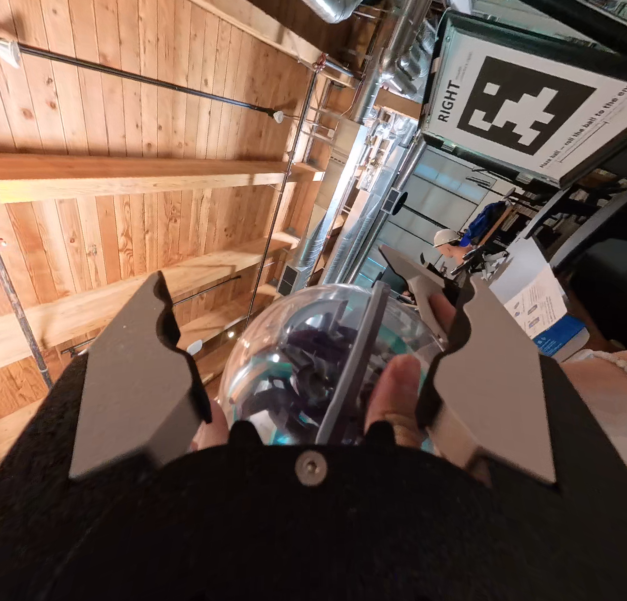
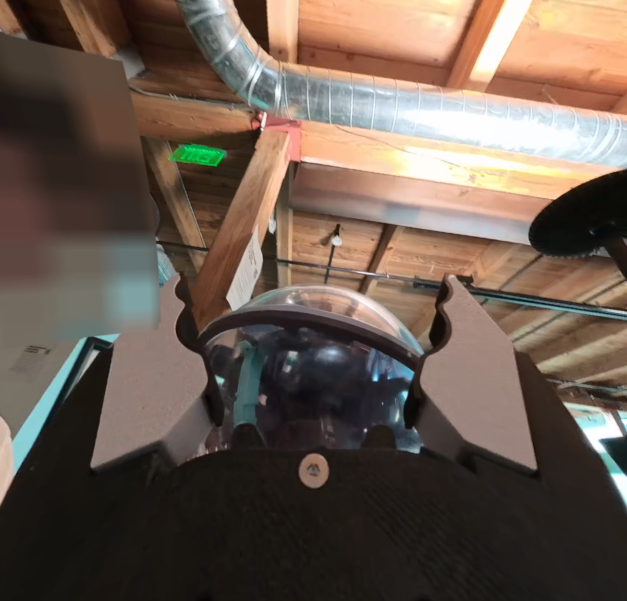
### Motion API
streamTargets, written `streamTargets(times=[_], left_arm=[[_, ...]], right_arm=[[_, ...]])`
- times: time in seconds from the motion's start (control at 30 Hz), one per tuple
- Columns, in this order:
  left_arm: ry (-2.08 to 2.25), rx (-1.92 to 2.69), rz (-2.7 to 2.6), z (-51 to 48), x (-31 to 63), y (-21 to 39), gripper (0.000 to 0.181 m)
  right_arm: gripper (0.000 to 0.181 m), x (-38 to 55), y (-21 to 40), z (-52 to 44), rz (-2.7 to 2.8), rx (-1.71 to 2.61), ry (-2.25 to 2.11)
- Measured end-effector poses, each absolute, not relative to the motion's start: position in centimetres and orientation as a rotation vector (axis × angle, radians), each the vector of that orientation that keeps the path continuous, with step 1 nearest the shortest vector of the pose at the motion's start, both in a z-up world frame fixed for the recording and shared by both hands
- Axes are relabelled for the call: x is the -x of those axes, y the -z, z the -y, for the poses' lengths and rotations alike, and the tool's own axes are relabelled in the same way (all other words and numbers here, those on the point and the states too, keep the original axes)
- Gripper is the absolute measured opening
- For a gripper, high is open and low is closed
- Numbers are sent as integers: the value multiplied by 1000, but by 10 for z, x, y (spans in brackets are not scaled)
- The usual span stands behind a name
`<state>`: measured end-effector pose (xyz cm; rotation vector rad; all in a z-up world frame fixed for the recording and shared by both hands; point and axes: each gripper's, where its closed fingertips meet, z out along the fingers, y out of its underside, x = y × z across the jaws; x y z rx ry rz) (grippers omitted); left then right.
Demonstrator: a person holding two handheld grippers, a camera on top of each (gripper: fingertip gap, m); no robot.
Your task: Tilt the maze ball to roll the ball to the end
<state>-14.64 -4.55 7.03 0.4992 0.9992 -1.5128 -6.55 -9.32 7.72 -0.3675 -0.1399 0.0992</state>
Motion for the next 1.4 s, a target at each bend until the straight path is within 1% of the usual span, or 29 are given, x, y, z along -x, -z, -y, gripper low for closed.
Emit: streamTargets(times=[0.3,0.47,0.73,0.8,0.93,1.13,1.4], left_arm=[[1424,-592,-1040,60,156,-56,157],[1256,-689,-1066,71,160,-43,157],[1239,-695,-1069,71,161,-41,157],[1216,-690,-1078,71,158,-40,157],[1198,-681,-1079,69,155,-40,157],[1258,-711,-1046,73,170,-47,157],[1275,-708,-1005,74,174,-46,157]], right_arm=[[138,90,-77,106,295,351,-72],[145,101,-76,97,341,413,17],[147,113,-78,97,387,447,62],[147,115,-79,99,393,448,66],[141,118,-81,105,403,424,68],[142,122,-80,108,423,415,56],[138,126,-78,110,447,415,64]])
